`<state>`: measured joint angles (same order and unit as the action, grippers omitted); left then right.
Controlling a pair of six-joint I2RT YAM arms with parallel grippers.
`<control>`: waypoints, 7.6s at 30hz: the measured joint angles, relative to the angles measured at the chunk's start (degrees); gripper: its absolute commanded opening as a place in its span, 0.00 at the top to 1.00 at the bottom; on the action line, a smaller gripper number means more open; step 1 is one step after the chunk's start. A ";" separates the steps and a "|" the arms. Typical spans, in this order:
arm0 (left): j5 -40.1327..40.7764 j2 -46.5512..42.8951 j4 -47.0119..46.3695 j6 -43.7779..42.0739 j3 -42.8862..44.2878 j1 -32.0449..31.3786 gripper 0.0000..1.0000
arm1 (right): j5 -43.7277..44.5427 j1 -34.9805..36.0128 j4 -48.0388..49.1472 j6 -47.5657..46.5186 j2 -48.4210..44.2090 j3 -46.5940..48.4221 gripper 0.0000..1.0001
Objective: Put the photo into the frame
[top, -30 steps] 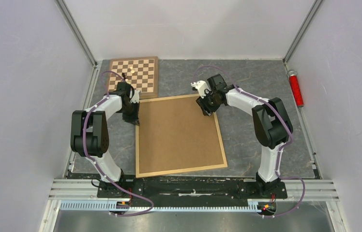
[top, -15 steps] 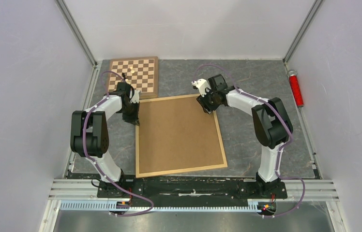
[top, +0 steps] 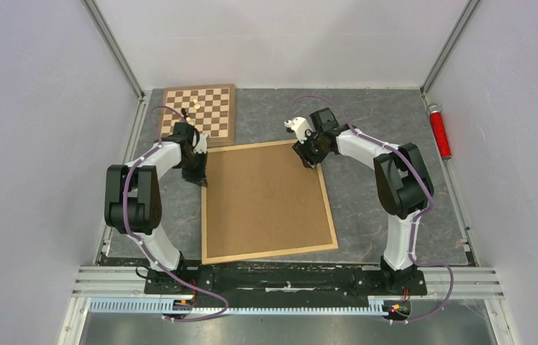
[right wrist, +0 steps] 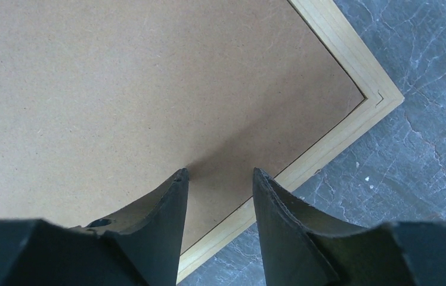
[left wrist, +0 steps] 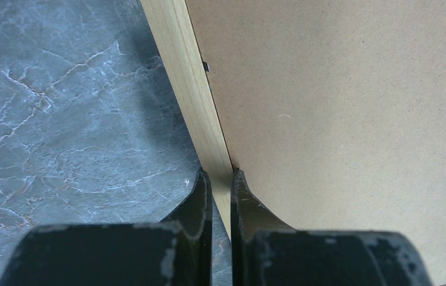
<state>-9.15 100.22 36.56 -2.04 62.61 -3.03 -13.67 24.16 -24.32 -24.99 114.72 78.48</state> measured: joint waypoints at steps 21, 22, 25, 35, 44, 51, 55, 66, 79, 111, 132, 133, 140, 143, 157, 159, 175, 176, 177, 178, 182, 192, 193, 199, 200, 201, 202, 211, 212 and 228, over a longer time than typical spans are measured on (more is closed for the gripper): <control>-0.52 -0.31 -0.37 -0.02 -0.33 -0.09 0.98 | -1.51 -0.37 -0.02 -3.41 -2.86 -1.97 0.52; -0.68 -0.31 -0.39 -0.02 -0.33 -0.20 0.98 | -1.27 -0.31 -0.96 -2.80 -3.43 -2.25 0.52; -0.72 -0.31 -0.48 -0.04 -0.33 -0.39 0.98 | -0.48 0.00 -3.82 -1.18 -5.01 -2.97 0.52; -0.83 -0.31 -0.48 -0.04 -0.35 -0.39 0.98 | 1.22 0.17 -4.85 0.42 -9.79 -0.50 0.52; -0.87 -0.31 -0.48 -0.04 -0.35 -0.39 0.98 | 2.14 0.50 -3.41 0.44 -11.96 -0.22 0.53; -0.87 -0.35 -0.50 -0.04 -0.37 -0.39 0.98 | 2.01 0.81 1.16 0.63 -6.99 -7.74 0.53; -0.70 -0.59 -0.66 -0.09 -0.63 -0.39 0.98 | 1.46 0.92 4.55 0.55 -6.34 -8.85 0.54; -0.76 -0.68 -0.79 -0.09 -0.76 -0.37 0.98 | 2.14 0.96 3.61 0.55 -6.82 -7.89 0.53; -0.81 -0.68 -0.79 -0.09 -0.76 -0.37 0.98 | 6.25 1.01 1.53 0.50 -8.87 0.22 0.53; -1.03 -0.79 -0.94 -0.11 -0.90 -0.37 0.98 | 0.39 -0.63 5.70 1.40 -2.03 -4.44 0.54; -1.60 -0.81 -1.01 -0.11 -0.90 -0.39 0.98 | 2.43 -2.64 -2.10 0.31 -1.95 10.86 0.52; -1.60 -0.81 -1.01 -0.11 -0.90 -0.39 0.98 | 2.71 -2.64 -2.01 0.33 -1.95 11.21 0.52; -1.70 -0.81 -1.01 -0.11 -0.90 -0.39 0.98 | 3.04 -2.62 -1.05 0.33 -1.92 8.98 0.54; -1.73 -0.81 -1.01 -0.11 -0.90 -0.39 0.98 | 2.84 -2.38 0.31 0.31 -0.90 4.44 0.54; -1.97 -0.96 -0.98 -0.11 -0.98 -0.44 0.98 | 2.25 -1.11 5.40 -1.01 1.73 1.51 0.54; -1.97 -0.96 -0.98 -0.11 -0.98 -0.44 0.98 | 2.56 -0.87 4.11 -1.62 2.25 2.62 0.54; -1.99 -0.96 -0.98 -0.11 -0.98 -0.44 0.98 | 6.99 2.05 -2.27 -8.13 5.38 7.72 0.55; -1.99 -0.96 -0.98 -0.11 -0.98 -0.44 0.98 | 6.58 1.92 -2.97 -8.28 5.77 8.28 0.55; -2.01 -0.96 -0.98 -0.11 -0.98 -0.44 0.98 | 6.10 1.77 -3.69 -8.44 6.16 8.74 0.55; -2.03 -0.96 -0.98 -0.11 -0.98 -0.44 0.98 | 5.53 1.57 -4.28 -8.70 6.56 9.16 0.55; -2.21 -0.96 -0.94 -0.15 -0.96 -0.42 0.98 | 4.00 1.20 -5.95 -9.84 7.50 10.40 0.55; -2.56 -0.96 -0.66 -0.39 -0.74 -0.33 0.98 | 0.50 0.52 -14.21 -14.14 11.80 18.08 0.55; -2.58 -0.96 -0.63 -0.42 -0.74 -0.33 0.98 | 0.22 0.46 -15.06 -14.45 12.24 18.86 0.55; -2.71 -0.98 -0.17 -0.63 -0.55 -0.33 0.98 | -0.74 0.28 -17.49 -16.04 13.29 20.85 0.54; -2.75 -0.98 0.07 -0.63 -0.48 -0.33 0.98 | -0.79 0.28 -17.68 -16.24 13.33 21.00 0.54; -2.80 -0.98 0.42 -0.63 -0.37 -0.33 0.98 | -0.83 0.28 -17.81 -16.33 13.35 21.09 0.54; -2.86 -0.98 0.72 -0.66 -0.31 -0.33 0.98 | -0.90 0.28 -17.88 -16.44 13.33 21.11 0.53; -3.28 -1.07 3.93 -0.76 1.44 -0.33 0.91 | 0.11 0.28 -14.80 -15.67 10.38 18.58 0.51; -3.34 -1.09 4.37 -0.79 1.79 -0.33 0.88 | 0.31 0.33 -14.58 -15.50 10.23 18.40 0.51; -3.65 -1.38 7.02 -2.29 3.80 -0.33 0.83 | 1.03 0.55 -14.21 -14.84 9.84 18.01 0.52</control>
<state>-12.80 98.85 43.57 -4.34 66.41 -3.36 -12.64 24.71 -38.52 -39.83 124.55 96.49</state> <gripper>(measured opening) 0.222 0.477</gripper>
